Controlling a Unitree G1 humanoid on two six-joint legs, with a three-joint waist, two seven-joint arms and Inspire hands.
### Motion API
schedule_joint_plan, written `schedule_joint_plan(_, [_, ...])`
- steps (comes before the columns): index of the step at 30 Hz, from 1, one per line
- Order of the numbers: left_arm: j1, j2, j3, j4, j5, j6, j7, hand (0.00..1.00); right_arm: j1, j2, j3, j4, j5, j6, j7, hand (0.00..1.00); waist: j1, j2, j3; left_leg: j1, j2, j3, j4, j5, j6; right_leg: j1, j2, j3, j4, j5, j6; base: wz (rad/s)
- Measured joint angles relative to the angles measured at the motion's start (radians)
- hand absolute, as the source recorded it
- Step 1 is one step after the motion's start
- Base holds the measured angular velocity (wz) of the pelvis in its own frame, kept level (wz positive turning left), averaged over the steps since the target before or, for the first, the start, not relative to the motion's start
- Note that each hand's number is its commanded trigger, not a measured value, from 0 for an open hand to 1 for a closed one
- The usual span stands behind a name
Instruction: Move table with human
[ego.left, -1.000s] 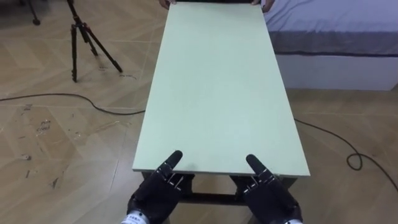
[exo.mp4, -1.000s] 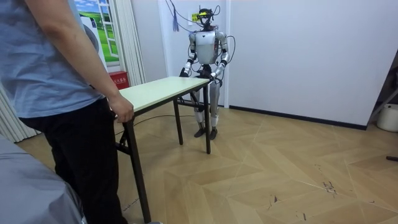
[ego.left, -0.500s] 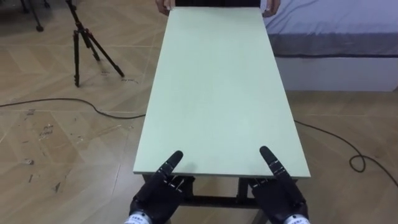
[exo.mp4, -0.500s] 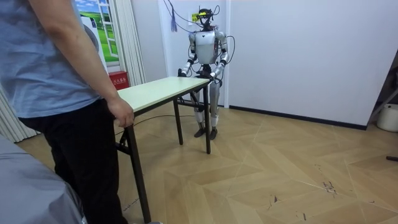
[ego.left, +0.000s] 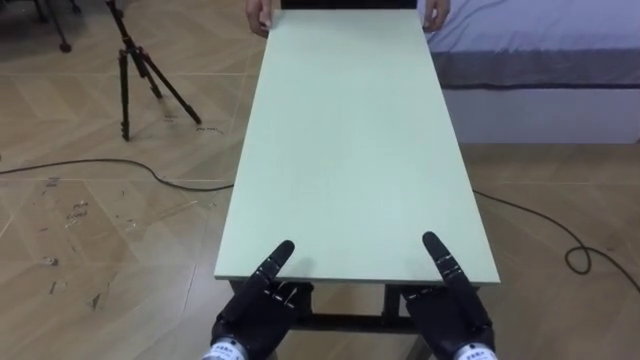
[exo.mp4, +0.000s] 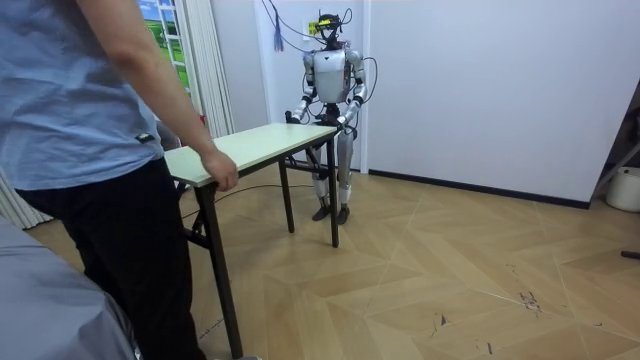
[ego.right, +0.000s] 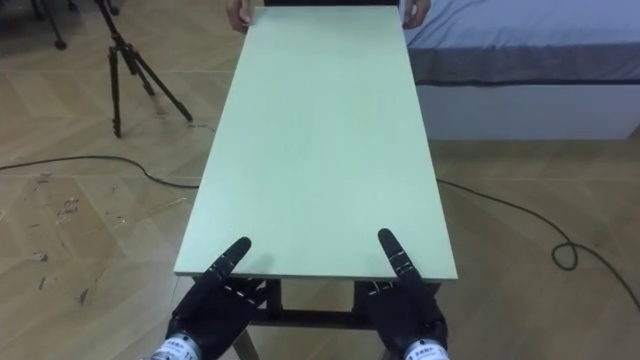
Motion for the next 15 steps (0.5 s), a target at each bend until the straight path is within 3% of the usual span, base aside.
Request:
schedule_joint_plan(1, [0.000,0.000,0.000,0.000,0.000,-0.001,0.003,0.08,0.000,0.003,0.000,0.000,0.000,-0.004,0.000,0.00,-0.001,0.000,0.0000,0.000,0.000,0.000,0.000,0.000,0.000,0.000,0.000,0.000,0.000,0.000,0.000,0.00])
schedule_joint_plan(2, [0.000,-0.001,0.000,-0.001,0.000,-0.001,0.005,0.73,0.000,0.003,0.000,0.000,0.000,-0.004,0.000,0.09,-0.001,0.000,-0.0001,0.000,0.000,-0.001,0.000,0.000,0.000,0.000,0.000,0.000,0.000,0.000,0.000,0.00])
schedule_joint_plan(3, [0.000,-0.001,0.000,-0.001,0.000,-0.001,0.006,1.00,0.000,0.003,0.000,0.000,0.000,-0.004,0.000,0.56,-0.001,0.000,-0.0001,0.000,0.000,-0.001,0.000,0.000,0.000,0.000,0.000,0.000,0.000,0.000,0.000,0.00])
schedule_joint_plan(4, [0.000,-0.001,0.000,-0.002,0.000,-0.001,0.009,1.00,0.000,0.003,0.000,0.000,0.000,-0.004,0.000,1.00,-0.001,0.000,0.0000,0.000,0.000,-0.001,0.000,0.000,0.000,0.000,0.000,0.000,0.000,0.000,0.000,0.00])
schedule_joint_plan(15, [0.000,-0.006,0.000,-0.010,0.000,-0.001,0.022,1.00,-0.003,0.005,-0.001,0.019,0.000,-0.004,-0.032,1.00,0.008,-0.004,0.0023,-0.001,0.000,-0.001,0.002,0.000,0.000,-0.006,0.000,-0.001,0.001,0.000,0.000,0.00])
